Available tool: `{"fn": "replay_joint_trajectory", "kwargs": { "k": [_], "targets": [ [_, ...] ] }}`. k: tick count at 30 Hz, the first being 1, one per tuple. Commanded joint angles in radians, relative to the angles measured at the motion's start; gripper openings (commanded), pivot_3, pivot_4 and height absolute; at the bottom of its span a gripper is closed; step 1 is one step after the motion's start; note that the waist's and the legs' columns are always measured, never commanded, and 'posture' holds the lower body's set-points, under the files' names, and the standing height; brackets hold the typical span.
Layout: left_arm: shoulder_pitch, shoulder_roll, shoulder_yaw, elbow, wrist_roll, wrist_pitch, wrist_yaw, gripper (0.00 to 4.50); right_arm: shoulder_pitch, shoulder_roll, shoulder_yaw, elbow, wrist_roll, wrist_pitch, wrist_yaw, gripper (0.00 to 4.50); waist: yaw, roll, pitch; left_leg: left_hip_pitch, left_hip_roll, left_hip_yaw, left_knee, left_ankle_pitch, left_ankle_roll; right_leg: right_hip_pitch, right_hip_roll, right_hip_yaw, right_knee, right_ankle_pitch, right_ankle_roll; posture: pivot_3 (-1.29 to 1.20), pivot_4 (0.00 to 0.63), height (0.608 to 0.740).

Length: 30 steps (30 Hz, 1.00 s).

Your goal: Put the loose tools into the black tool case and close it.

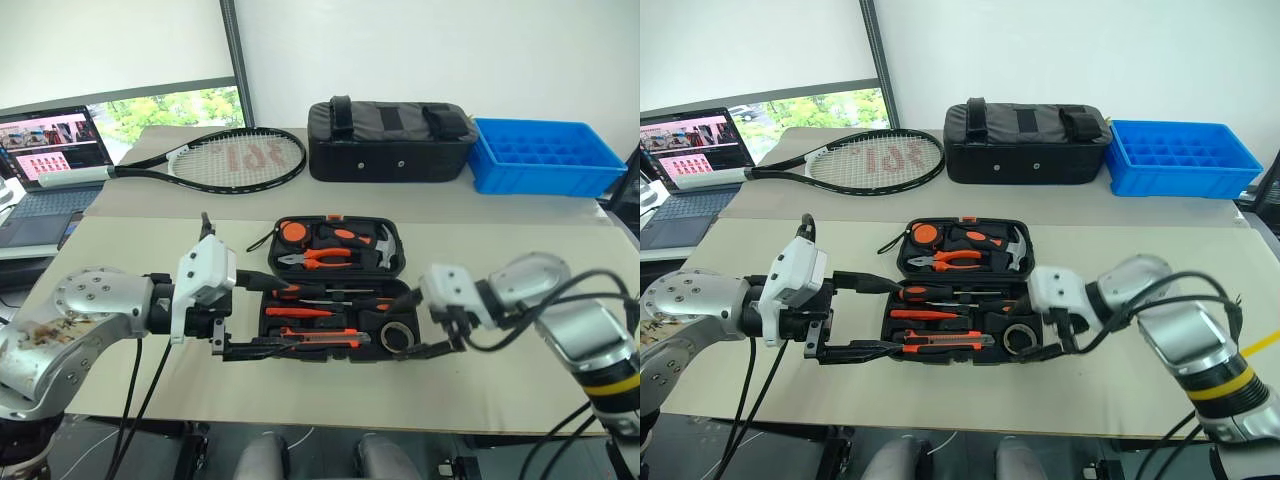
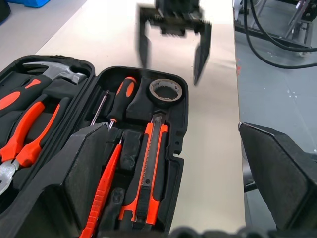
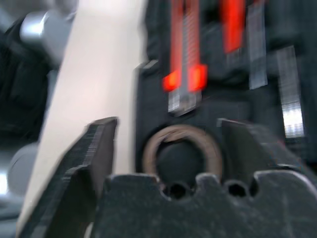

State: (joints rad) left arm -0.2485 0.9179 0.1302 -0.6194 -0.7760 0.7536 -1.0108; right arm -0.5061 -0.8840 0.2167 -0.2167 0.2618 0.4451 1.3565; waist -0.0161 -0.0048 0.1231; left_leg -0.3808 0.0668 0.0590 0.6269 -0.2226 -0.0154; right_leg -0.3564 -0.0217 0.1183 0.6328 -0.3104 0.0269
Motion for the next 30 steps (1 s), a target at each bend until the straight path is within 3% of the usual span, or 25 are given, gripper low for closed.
{"fn": "replay_joint_trajectory", "kwargs": {
  "k": [1, 6, 14, 17, 27, 28, 30],
  "targets": [
    [-0.006, -0.110, 0.008, 0.155, 0.080, -0.079, 0.112, 4.50, -0.109, 0.089, -0.089, 0.253, -0.010, -0.008, -0.141, 4.40, -0.001, -0.001, 0.000, 0.002, 0.000, 0.000, 0.000, 0.000, 0.000, 0.001, 0.000, 0.001, 0.000, 0.000, 0.000, 0.00, 0.150, 0.708],
    [-0.062, -0.170, -0.008, 0.343, 0.117, -0.112, 0.094, 4.50, -0.207, 0.185, -0.118, 0.492, -0.035, 0.084, -0.280, 4.40, 0.001, -0.003, 0.001, 0.000, 0.000, 0.000, 0.000, 0.000, 0.001, -0.001, 0.000, 0.000, 0.001, 0.001, -0.001, 0.00, 0.150, 0.708],
    [-0.323, -0.277, -0.051, 0.837, 0.225, -0.219, 0.049, 4.50, -0.403, 0.293, -0.187, 0.862, -0.002, 0.281, -0.369, 4.40, 0.002, -0.002, 0.000, -0.006, -0.001, 0.000, 0.000, 0.001, 0.001, -0.011, 0.000, 0.001, 0.009, 0.001, -0.002, 0.00, 0.150, 0.708],
    [-0.397, -0.322, -0.063, 0.958, 0.259, -0.240, 0.038, 4.50, -0.432, 0.300, -0.181, 0.928, -0.020, 0.288, -0.379, 3.72, 0.001, -0.002, 0.000, -0.006, -0.001, 0.000, 0.000, 0.001, 0.001, -0.011, 0.001, 0.000, 0.010, 0.001, -0.002, 0.00, 0.150, 0.708],
    [-0.522, -0.356, -0.109, 1.249, 0.377, -0.250, 0.005, 4.50, -0.429, 0.313, -0.188, 0.935, -0.004, 0.350, -0.361, 0.27, -0.009, -0.001, -0.001, -0.008, -0.001, 0.000, 0.000, 0.001, 0.001, -0.014, 0.001, 0.000, 0.013, 0.001, -0.001, 0.00, 0.150, 0.708],
    [-0.533, -0.361, -0.108, 1.270, 0.378, -0.241, -0.006, 4.50, -0.427, 0.317, -0.196, 0.930, 0.004, 0.359, -0.364, 0.06, -0.010, -0.001, -0.001, -0.008, -0.001, 0.000, 0.000, 0.001, 0.000, -0.014, 0.001, 0.000, 0.013, 0.001, -0.001, 0.00, 0.150, 0.708],
    [-0.560, -0.377, -0.096, 1.302, 0.372, -0.214, -0.015, 4.50, -0.427, 0.323, -0.211, 0.923, 0.020, 0.378, -0.369, 0.06, -0.011, -0.001, -0.001, -0.008, -0.001, 0.000, 0.001, 0.002, 0.000, -0.014, 0.001, 0.000, 0.013, 0.001, -0.001, 0.00, 0.150, 0.708]
  ]
}}
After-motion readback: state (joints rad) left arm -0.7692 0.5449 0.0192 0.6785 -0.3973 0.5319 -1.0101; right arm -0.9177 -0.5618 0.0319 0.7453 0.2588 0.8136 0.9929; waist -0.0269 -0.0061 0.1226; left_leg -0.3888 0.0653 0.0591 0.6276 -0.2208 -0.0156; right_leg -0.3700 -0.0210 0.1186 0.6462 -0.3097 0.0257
